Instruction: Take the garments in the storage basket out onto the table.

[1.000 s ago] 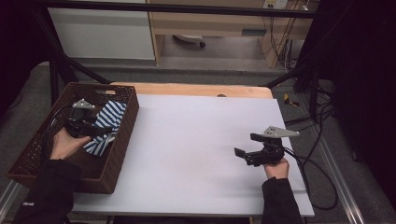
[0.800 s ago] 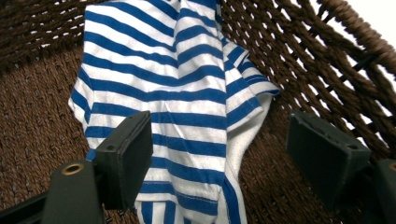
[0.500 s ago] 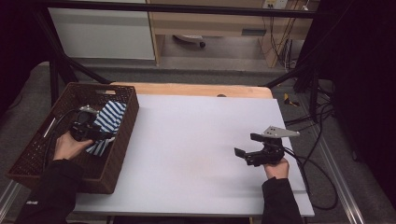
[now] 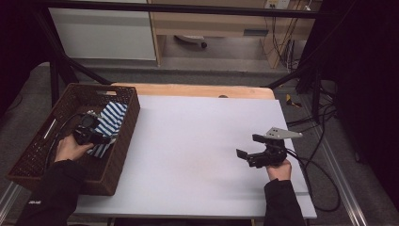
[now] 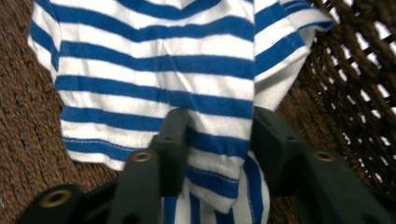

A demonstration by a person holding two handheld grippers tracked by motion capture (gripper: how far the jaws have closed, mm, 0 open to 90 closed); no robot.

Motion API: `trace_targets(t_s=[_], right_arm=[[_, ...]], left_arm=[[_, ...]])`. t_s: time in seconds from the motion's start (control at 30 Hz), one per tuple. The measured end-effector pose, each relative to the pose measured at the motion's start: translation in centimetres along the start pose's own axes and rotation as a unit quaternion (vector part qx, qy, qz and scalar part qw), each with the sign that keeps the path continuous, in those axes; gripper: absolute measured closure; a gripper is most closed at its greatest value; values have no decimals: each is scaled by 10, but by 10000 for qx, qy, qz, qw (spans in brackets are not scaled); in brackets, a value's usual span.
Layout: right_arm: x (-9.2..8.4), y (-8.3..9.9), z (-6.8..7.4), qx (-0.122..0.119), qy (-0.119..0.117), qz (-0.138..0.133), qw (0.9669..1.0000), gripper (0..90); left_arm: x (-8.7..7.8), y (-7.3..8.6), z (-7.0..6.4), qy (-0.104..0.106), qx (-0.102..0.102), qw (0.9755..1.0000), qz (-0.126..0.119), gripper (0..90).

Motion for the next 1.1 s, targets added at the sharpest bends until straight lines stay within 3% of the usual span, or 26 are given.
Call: trace_targets(t_s=[0.3, 0.57, 0.67, 0.97, 1.03, 1.1], right_arm=[[0, 0, 1, -15, -13, -7, 10000, 43], [0, -1, 0, -13, -6, -22, 10000, 43], [-1, -1, 0, -8, 8, -24, 10000, 43], [2, 1, 1, -13, 6, 29, 10000, 43], [2, 1, 1, -7, 6, 27, 10000, 43], [2, 1, 0, -9, 16, 36, 10000, 43]], left_arm=[[3, 5, 0, -49, -24, 9997, 256, 766], [-1, 6, 0, -126, -4, 9991, 395, 827], [-6, 8, -2, -20, 49, 9990, 442, 830], [-21, 27, -4, 258, 358, 9975, 553, 812], [-22, 24, -5, 334, 306, 9978, 479, 731], [-26, 17, -5, 251, 293, 9988, 296, 616]])
Point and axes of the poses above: each handheld gripper's, and its own axes: x roughly forward along the jaws, y roughly out of its underside, z roughly to its left, the point moved 9 cm from there along x, roughly forward along the jaws, and after that the axes turned 5 degrees about z, right-handed, at the moved point
